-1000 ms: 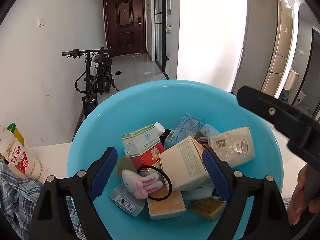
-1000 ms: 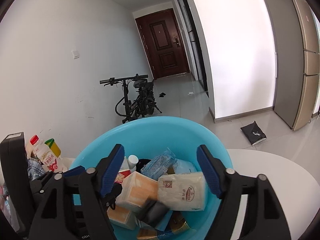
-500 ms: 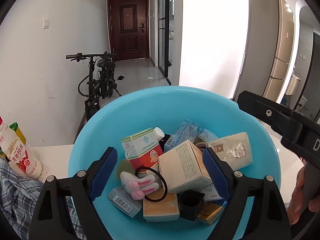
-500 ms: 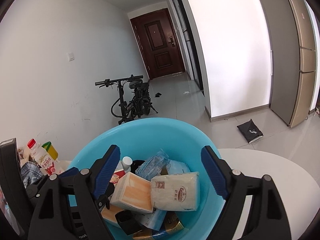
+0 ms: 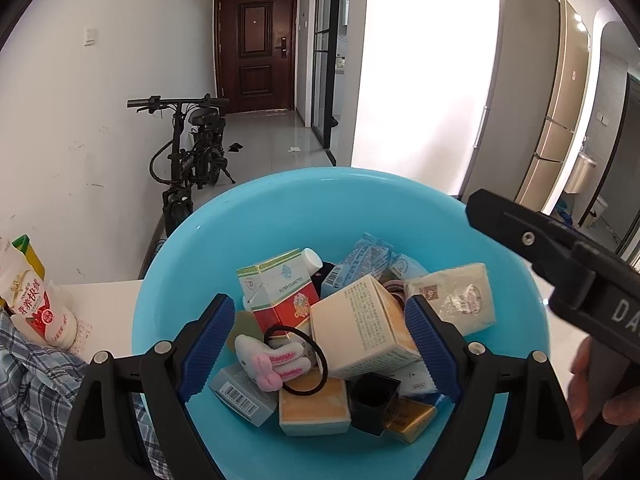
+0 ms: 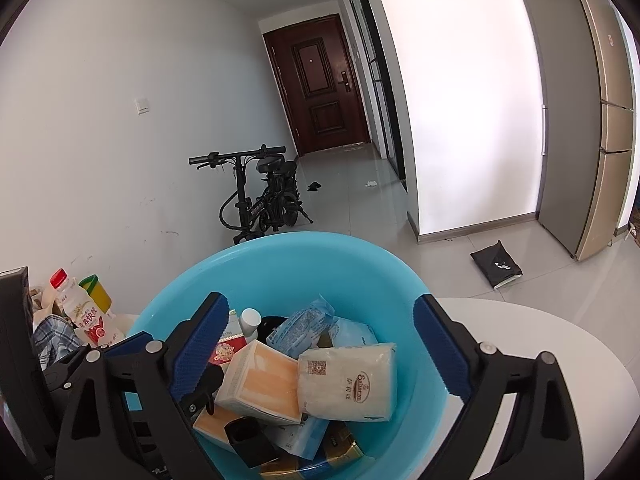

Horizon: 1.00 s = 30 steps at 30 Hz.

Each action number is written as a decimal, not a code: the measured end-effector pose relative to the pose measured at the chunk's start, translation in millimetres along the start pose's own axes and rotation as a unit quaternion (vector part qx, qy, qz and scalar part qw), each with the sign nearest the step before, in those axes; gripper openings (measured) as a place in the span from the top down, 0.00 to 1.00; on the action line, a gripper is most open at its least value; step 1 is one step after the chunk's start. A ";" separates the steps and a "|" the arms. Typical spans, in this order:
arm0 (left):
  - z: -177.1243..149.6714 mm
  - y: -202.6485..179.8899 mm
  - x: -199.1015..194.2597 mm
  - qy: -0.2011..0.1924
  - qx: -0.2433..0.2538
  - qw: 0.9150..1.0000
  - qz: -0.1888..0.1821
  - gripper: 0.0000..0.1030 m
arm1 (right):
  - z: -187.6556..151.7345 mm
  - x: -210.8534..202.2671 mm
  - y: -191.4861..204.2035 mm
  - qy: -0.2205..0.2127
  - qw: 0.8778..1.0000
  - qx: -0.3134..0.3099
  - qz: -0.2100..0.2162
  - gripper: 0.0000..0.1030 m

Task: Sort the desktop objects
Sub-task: 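Withdraw both tools from the basin back over the plaid shirt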

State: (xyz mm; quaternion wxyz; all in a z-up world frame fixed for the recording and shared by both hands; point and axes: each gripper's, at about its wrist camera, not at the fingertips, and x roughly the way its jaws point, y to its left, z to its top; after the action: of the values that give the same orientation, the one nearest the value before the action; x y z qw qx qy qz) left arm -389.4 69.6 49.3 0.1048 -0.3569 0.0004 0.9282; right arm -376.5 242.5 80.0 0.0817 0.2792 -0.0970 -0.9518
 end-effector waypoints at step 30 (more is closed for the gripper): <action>-59.1 -13.6 -52.4 0.008 0.056 0.998 0.016 0.14 | 5.5 -23.9 7.6 -0.013 0.999 -0.014 -0.046 0.00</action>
State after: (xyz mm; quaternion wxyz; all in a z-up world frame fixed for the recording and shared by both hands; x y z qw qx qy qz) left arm -309.7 68.3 40.9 0.1098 -0.3580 0.0594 0.9253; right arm -358.9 241.0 98.7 0.0399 0.2697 -0.0719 -0.9594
